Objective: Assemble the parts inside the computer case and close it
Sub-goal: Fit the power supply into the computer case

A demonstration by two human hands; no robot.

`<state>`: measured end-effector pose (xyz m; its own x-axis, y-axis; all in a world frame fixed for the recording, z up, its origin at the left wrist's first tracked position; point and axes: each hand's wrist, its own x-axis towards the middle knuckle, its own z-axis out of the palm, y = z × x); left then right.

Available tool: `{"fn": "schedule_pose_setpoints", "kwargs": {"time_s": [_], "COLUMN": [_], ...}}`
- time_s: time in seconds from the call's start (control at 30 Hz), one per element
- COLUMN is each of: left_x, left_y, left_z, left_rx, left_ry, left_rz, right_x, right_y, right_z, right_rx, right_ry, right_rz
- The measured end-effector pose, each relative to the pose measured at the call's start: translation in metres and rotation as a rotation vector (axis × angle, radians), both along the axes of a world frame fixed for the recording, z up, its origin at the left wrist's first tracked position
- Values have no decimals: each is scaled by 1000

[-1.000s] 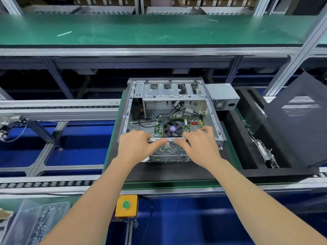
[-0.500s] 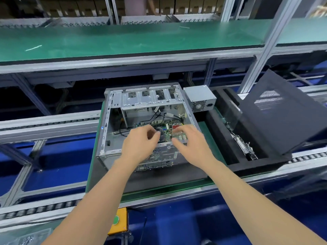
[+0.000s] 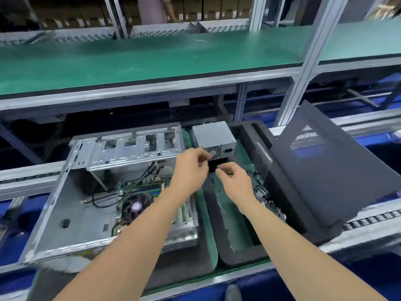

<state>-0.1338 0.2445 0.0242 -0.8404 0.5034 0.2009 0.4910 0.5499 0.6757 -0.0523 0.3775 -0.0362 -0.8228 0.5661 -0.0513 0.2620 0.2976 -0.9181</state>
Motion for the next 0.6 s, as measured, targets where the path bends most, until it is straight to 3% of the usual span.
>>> {"fn": "schedule_pose_setpoints", "kwargs": {"time_s": [0.3, 0.6], "left_x": [-54, -97], "left_y": [87, 111], "left_z": [-32, -62], "left_rx": [-43, 78], "left_ry": [-367, -597], "left_rz": [231, 397], "right_x": [-91, -147], "right_y": [62, 86], "right_z": [-25, -50], "right_rx": [-747, -1261], "right_ry": [-162, -244], "right_rz": [-116, -114]}}
